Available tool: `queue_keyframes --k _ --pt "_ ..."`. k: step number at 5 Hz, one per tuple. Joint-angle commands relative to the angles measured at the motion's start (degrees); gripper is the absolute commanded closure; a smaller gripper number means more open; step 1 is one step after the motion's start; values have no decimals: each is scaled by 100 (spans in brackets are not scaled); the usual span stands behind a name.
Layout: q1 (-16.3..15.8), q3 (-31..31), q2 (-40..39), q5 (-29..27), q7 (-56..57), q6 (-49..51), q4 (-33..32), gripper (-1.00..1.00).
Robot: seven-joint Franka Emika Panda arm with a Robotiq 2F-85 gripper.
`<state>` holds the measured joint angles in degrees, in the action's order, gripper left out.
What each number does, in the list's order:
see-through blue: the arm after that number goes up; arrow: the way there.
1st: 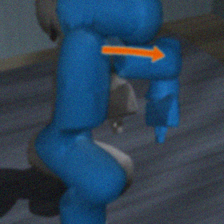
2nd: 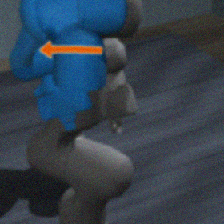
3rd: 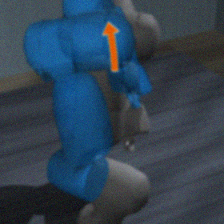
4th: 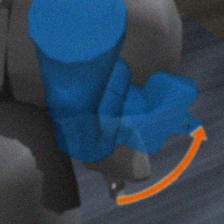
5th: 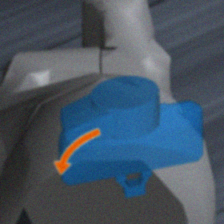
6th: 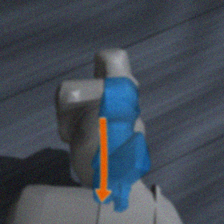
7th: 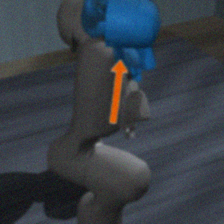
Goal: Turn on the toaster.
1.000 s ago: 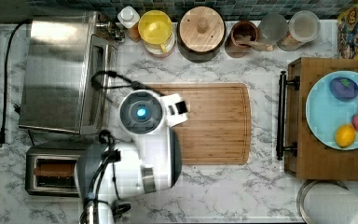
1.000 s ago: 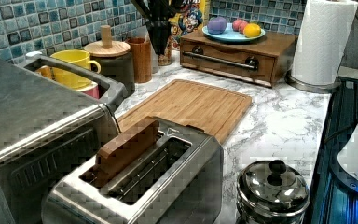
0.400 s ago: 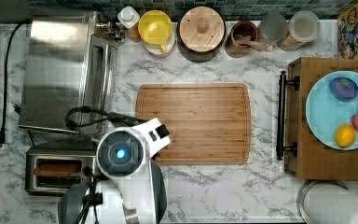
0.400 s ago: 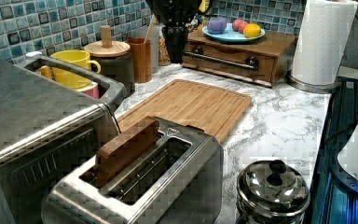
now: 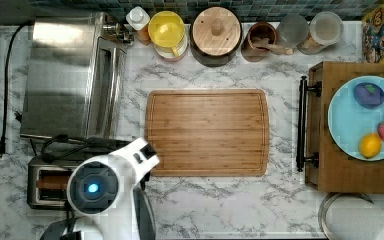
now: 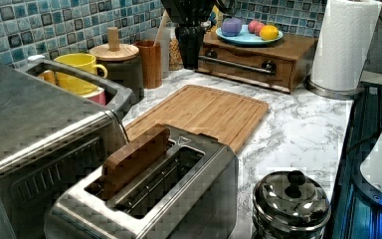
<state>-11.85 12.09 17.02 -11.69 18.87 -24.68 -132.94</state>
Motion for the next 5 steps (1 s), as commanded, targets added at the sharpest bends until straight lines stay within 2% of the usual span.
queue_keyframes --k 1,3,4,5 --pt "-307 324 -381 -128 14 42 -142 100" --pt "-325 160 -257 -350 -136 -437 -497 100" --pt "-401 274 -229 -888 436 -675 -729 100" --pt "-594 174 -332 -1126 802 -722 -687 100"
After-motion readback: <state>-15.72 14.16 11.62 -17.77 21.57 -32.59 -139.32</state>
